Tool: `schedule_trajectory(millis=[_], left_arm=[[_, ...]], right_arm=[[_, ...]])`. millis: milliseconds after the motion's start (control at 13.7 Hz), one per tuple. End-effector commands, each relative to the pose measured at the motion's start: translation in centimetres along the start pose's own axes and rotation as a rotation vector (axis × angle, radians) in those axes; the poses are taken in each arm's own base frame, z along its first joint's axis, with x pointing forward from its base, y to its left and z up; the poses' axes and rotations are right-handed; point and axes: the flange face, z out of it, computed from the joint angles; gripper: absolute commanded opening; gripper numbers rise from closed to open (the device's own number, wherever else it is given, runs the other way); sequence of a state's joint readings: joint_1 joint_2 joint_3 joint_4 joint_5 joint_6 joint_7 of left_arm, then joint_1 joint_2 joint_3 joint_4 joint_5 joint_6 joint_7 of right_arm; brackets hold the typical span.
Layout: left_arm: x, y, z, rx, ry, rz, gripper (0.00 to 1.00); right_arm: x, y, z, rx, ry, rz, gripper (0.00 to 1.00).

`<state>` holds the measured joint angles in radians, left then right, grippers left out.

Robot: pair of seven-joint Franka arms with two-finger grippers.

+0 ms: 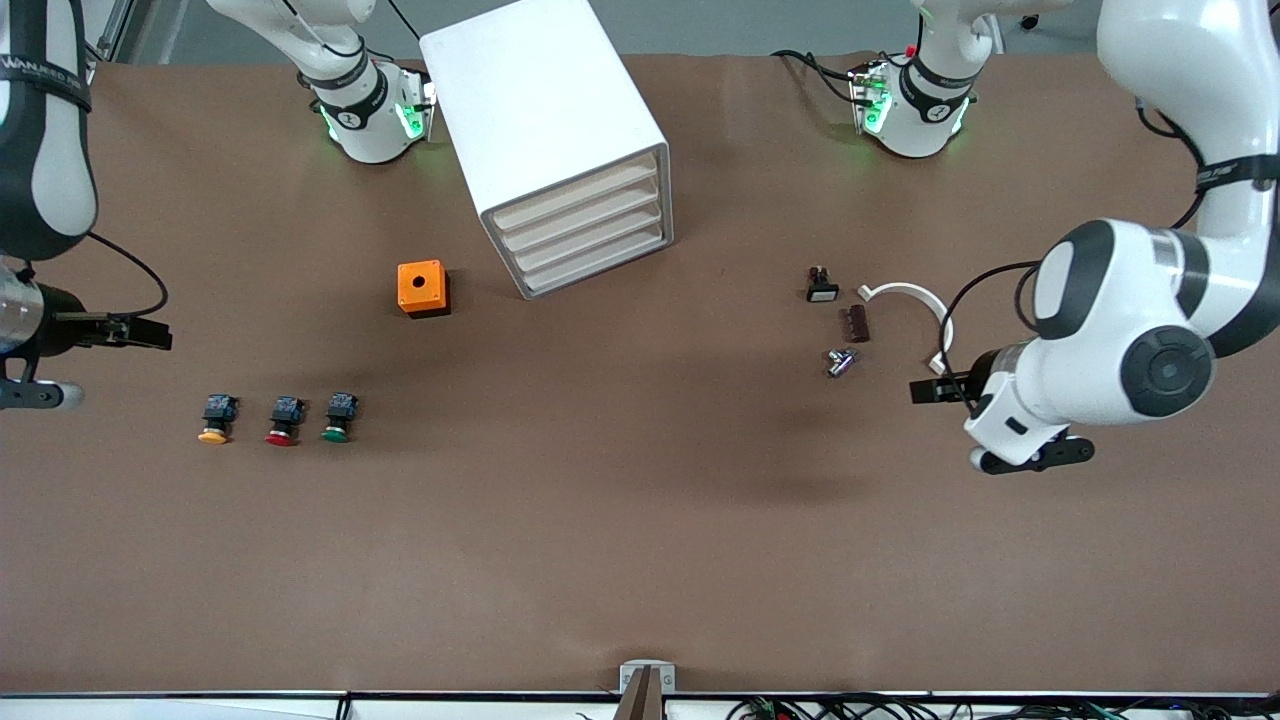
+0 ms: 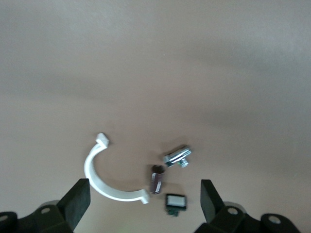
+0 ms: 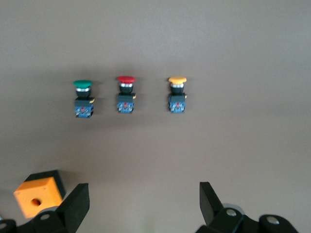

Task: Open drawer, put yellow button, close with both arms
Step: 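Reach the right gripper to the yellow button while the left gripper approaches the cabinet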

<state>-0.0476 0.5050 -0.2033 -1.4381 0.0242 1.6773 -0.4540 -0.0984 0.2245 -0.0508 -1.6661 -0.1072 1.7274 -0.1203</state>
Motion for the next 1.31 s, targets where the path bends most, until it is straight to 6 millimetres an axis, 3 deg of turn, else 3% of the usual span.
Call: schedule_trajectory(millis=[0,219,365,438,803,1241], left_arm=[[0.4,4.5,2.0,0.014,0.013,-0.118,1.0],[-1.5,10.0,5.9,0.056,-0.014,-0.33,1.0],[-4.2,15.0,8.5,0.095,-0.013,-0.433,1.0],[-5.0,16.2,9.1,0.104,-0.013,-0.461,1.0],[-8.0,19.8,10.5,0.122,-0.026,-0.528,1.0],[-10.5,22.2,9.3,0.011,-0.296,-0.97,1.0]], right_arm=[[0.2,2.5,4.9,-0.015,0.052,-0.042,1.0],[0.9,4.0,11.2,-0.011,0.088,-0.062,1.0],[2.0,5.1,14.9,-0.01,0.099,-0.083,1.0],[2.2,5.2,16.2,-0.007,0.092,-0.08,1.0],[3.9,6.1,23.3,0.005,0.11,-0.064,1.0],[4.0,6.5,26.5,0.017,0.093,-0.047,1.0]])
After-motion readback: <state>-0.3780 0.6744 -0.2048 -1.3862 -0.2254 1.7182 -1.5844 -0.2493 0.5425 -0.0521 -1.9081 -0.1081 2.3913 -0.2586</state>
